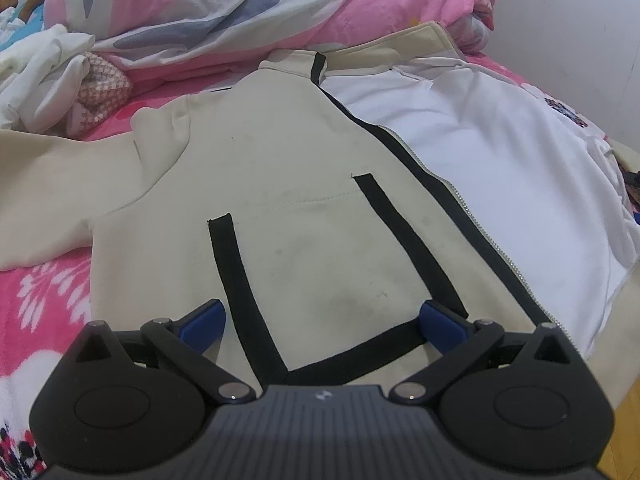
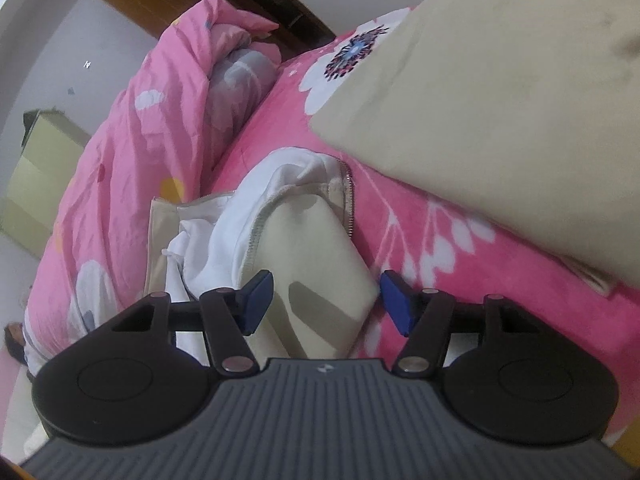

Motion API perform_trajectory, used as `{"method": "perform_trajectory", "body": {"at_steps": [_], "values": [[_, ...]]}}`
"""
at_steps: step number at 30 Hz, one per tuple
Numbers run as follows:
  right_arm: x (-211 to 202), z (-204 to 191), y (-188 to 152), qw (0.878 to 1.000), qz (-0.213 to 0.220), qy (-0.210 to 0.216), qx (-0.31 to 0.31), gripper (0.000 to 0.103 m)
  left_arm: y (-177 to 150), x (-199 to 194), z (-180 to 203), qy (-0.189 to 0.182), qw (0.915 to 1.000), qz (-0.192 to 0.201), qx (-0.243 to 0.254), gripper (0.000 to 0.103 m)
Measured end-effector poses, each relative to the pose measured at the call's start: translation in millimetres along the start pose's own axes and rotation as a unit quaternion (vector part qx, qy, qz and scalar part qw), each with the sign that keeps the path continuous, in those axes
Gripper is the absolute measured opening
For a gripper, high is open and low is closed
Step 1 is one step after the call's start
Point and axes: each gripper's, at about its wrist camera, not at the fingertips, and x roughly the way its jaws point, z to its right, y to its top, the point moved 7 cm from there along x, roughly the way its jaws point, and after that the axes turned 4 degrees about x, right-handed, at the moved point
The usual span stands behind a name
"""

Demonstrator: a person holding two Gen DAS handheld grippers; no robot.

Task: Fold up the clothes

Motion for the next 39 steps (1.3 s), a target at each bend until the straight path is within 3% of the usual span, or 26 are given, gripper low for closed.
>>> {"method": "perform_trajectory", "body": {"at_steps": [4, 7, 13, 18, 23, 27, 31, 39], "values": [[3.2, -3.5, -0.4, 1.0, 0.001, 0.013, -0.02, 0.019, -0.3, 0.7, -0.5, -0.002, 1.0, 0.002, 0.0, 0.103], [1.4, -7.2, -0.9, 0.999, 0.015, 0.011, -0.048, 0.007, -0.2, 1.0, -0.9, -0.003, 1.0, 0.002, 0.0, 0.103], [-16.8, -31.3, 4.6, 0.992, 0.068, 0.024, -0.107, 0.005, -0.5, 1.3, 0.0, -0.004, 1.0, 0.004, 0.0, 0.103], [-36.1, -62.1, 6.0, 0.981, 0.093, 0.081, -0.147, 0.005, -1.1, 1.2, -0.4, -0.004, 1.0, 0.004, 0.001, 0.103], [-49.6, -99.2, -7.6, 0.967, 0.085, 0.144, -0.194, 0.005, -0.9, 1.6, 0.4, -0.004, 1.0, 0.005, 0.0, 0.103], [-58.1, -127.0, -34.9, 0.945, 0.054, 0.191, -0.26, 0.005, -0.8, 1.7, 1.0, -0.004, 1.0, 0.005, 0.0, 0.103], [-64.6, -146.8, -78.0, 0.912, 0.005, 0.224, -0.343, 0.005, -0.9, 1.5, 1.2, -0.003, 1.0, 0.006, 0.0, 0.103], [-60.5, -141.7, -173.5, 0.843, -0.108, 0.21, -0.483, 0.005, -1.0, 1.7, 2.1, -0.001, 1.0, 0.008, 0.001, 0.103]]}}
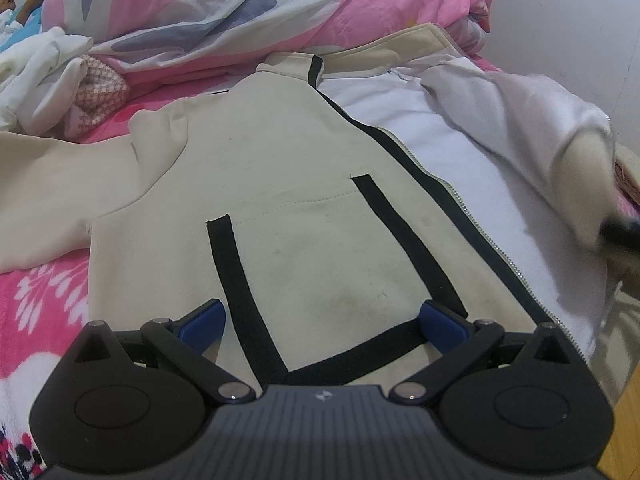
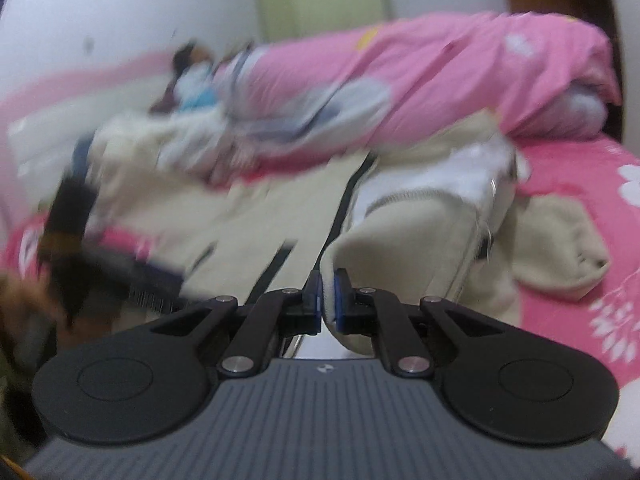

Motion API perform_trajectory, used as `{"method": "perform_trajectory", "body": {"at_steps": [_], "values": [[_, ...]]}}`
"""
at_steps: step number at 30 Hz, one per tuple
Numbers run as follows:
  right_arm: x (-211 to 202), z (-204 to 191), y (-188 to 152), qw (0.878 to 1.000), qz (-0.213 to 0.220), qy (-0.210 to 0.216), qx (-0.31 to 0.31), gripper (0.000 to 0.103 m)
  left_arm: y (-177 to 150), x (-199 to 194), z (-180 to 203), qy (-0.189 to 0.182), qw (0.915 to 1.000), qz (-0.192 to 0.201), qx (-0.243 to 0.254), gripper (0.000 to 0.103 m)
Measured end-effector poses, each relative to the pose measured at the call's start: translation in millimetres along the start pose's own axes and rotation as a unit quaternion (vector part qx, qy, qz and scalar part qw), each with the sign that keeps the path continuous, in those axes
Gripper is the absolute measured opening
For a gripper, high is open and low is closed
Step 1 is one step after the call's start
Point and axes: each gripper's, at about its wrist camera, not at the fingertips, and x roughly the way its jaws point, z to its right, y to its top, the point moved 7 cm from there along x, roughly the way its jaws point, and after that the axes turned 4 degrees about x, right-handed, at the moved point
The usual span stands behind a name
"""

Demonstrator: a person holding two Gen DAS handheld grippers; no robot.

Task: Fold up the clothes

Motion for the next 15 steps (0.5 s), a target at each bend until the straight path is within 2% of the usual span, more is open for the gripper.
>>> {"method": "perform_trajectory", "body": {"at_steps": [3, 6, 8, 10, 12, 14, 15], "values": [[15.8, -11.7, -25.8, 0.998, -0.055, -0.009, -0.042, 0.005, 0.0, 0.1, 0.3, 0.001, 1.0, 0.001, 0.001, 0.103], [20.5, -18.2, -43.0, 0.995, -0.069, -0.023, -0.062, 0.005, 0.0, 0.3, 0.5, 0.001, 1.0, 0.002, 0.001, 0.103], [18.9, -19.6, -43.1, 0.996, -0.069, -0.029, -0.054, 0.006, -0.2, 0.3, 0.5, 0.001, 1.0, 0.002, 0.001, 0.103], [12.2, -22.2, -41.1, 0.996, -0.07, -0.035, -0.049, 0.014, 0.3, 0.6, 0.9, 0.003, 1.0, 0.002, 0.001, 0.103], [5.6, -25.7, -37.1, 0.995, -0.072, -0.036, -0.051, 0.017, 0.5, 0.8, 1.2, 0.004, 1.0, 0.002, 0.001, 0.103], [-3.1, -30.7, -29.9, 0.997, -0.06, -0.025, -0.046, 0.02, 0.3, 0.9, 0.9, 0.004, 1.0, 0.002, 0.001, 0.103], [-10.6, -32.5, -24.2, 0.998, -0.046, -0.013, -0.035, 0.026, 0.3, 0.9, 0.8, 0.004, 1.0, 0.002, 0.001, 0.103]]}}
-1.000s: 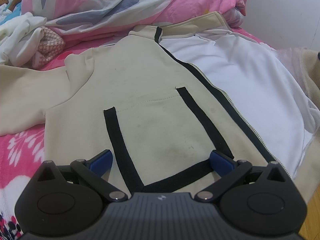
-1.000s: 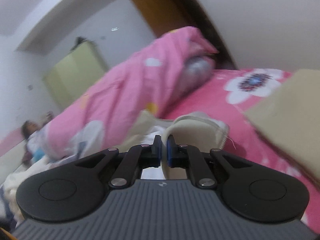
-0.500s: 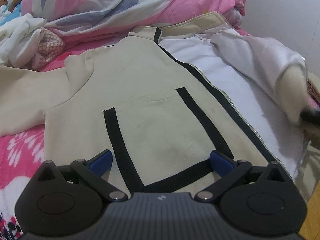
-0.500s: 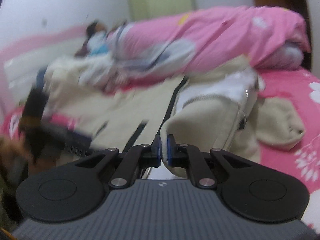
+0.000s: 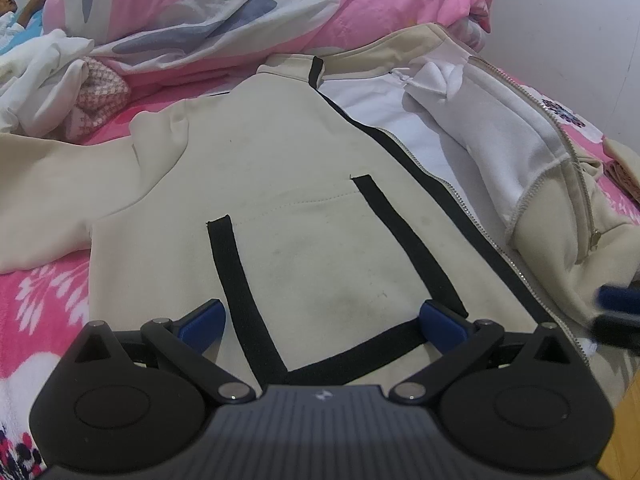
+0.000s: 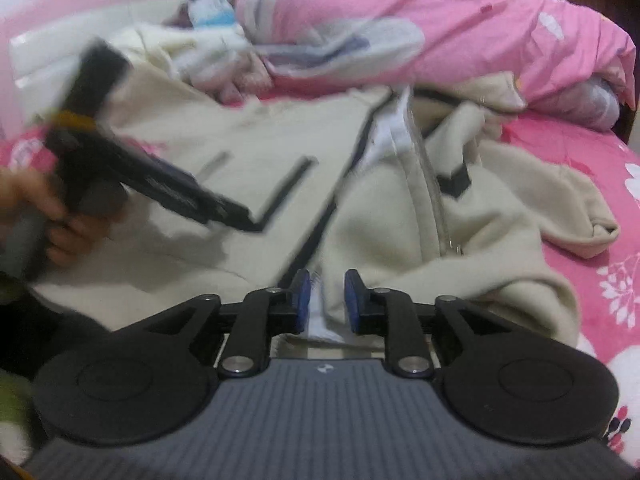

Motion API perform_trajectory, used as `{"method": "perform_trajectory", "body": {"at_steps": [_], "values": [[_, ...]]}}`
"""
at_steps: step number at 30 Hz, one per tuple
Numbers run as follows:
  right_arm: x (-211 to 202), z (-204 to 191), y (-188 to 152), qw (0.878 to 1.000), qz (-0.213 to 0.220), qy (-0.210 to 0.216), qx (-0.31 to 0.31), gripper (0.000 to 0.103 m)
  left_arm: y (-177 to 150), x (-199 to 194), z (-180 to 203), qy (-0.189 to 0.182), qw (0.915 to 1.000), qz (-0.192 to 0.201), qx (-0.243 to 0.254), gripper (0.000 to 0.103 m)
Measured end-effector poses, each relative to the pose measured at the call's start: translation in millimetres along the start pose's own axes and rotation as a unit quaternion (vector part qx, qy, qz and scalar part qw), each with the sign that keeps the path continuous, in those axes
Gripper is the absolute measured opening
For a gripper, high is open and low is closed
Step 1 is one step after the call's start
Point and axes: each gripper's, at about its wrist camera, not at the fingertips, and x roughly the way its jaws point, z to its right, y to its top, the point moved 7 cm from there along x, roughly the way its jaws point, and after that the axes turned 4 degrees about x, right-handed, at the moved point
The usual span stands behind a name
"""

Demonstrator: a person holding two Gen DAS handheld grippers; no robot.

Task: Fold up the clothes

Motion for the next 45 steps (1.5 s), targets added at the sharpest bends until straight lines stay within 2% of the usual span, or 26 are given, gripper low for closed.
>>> {"method": "perform_trajectory", "body": {"at_steps": [3, 4, 6, 9, 12, 13, 17, 20, 21, 23, 25, 28, 34, 40, 44, 45], "values": [[-19.0, 11.6, 16.0, 0.997, 0.054, 0.01, 0.048, 0.041, 0.2, 0.1, -0.2, 0.0, 1.0, 0.001, -0.001, 0.103], [-21.7, 19.3, 20.0, 0.996, 0.067, 0.002, 0.062, 0.046, 0.2, 0.0, -0.3, 0.0, 1.0, 0.001, -0.001, 0.103], [-20.3, 37.3, 24.5, 0.993, 0.079, -0.032, 0.087, 0.049, 0.0, -0.5, -0.6, -0.001, 1.0, 0.002, -0.001, 0.103], [-4.9, 58.9, 23.0, 0.988, 0.065, -0.056, 0.129, 0.054, 0.1, -1.2, -1.0, -0.003, 1.0, 0.002, -0.002, 0.103], [7.7, 71.9, 17.0, 0.982, 0.059, -0.034, 0.175, 0.058, 0.1, -1.7, -0.6, -0.003, 1.0, 0.003, -0.002, 0.103], [12.0, 73.7, 15.7, 0.981, 0.057, -0.028, 0.182, 0.061, 0.0, -1.7, -0.5, -0.003, 1.0, 0.003, -0.002, 0.103], [26.7, 70.5, 11.9, 0.986, 0.04, -0.024, 0.162, 0.062, -0.5, -1.4, -1.3, -0.006, 1.0, 0.004, -0.003, 0.103], [28.5, 61.7, 10.7, 0.99, 0.033, -0.025, 0.137, 0.059, -0.6, -1.3, -2.6, -0.008, 0.9999, 0.004, -0.005, 0.103], [28.4, 59.5, 11.1, 0.99, 0.032, -0.028, 0.132, 0.055, -0.7, -1.2, -2.8, -0.009, 0.9999, 0.005, -0.005, 0.103], [27.6, 55.5, 11.6, 0.991, 0.031, -0.033, 0.125, 0.04, -1.0, -1.3, -2.5, -0.009, 0.9999, 0.006, -0.004, 0.103], [25.3, 53.7, 11.5, 0.991, 0.029, -0.032, 0.127, 0.017, -1.4, -1.3, -2.5, -0.01, 0.9999, 0.008, -0.004, 0.103], [20.8, 47.8, 12.9, 0.991, 0.033, -0.013, 0.13, 0.005, -2.3, -1.5, -2.9, -0.013, 0.9999, 0.011, -0.005, 0.103], [23.3, 9.9, 19.2, 0.995, 0.031, 0.026, 0.095, 0.004, -2.9, -2.4, -4.3, -0.019, 0.9997, 0.014, -0.006, 0.103], [34.0, -12.5, 23.3, 0.995, 0.024, 0.046, 0.084, 0.004, -3.2, -3.1, -6.3, -0.029, 0.9994, 0.016, -0.005, 0.103], [25.3, -5.9, 27.3, 0.994, 0.041, 0.028, 0.096, 0.008, -3.2, -3.4, -6.8, -0.033, 0.9993, 0.016, -0.005, 0.103], [21.5, 0.3, 28.7, 0.994, 0.046, 0.016, 0.101, 0.015, -3.1, -3.4, -7.1, -0.033, 0.9993, 0.016, -0.005, 0.103]]}}
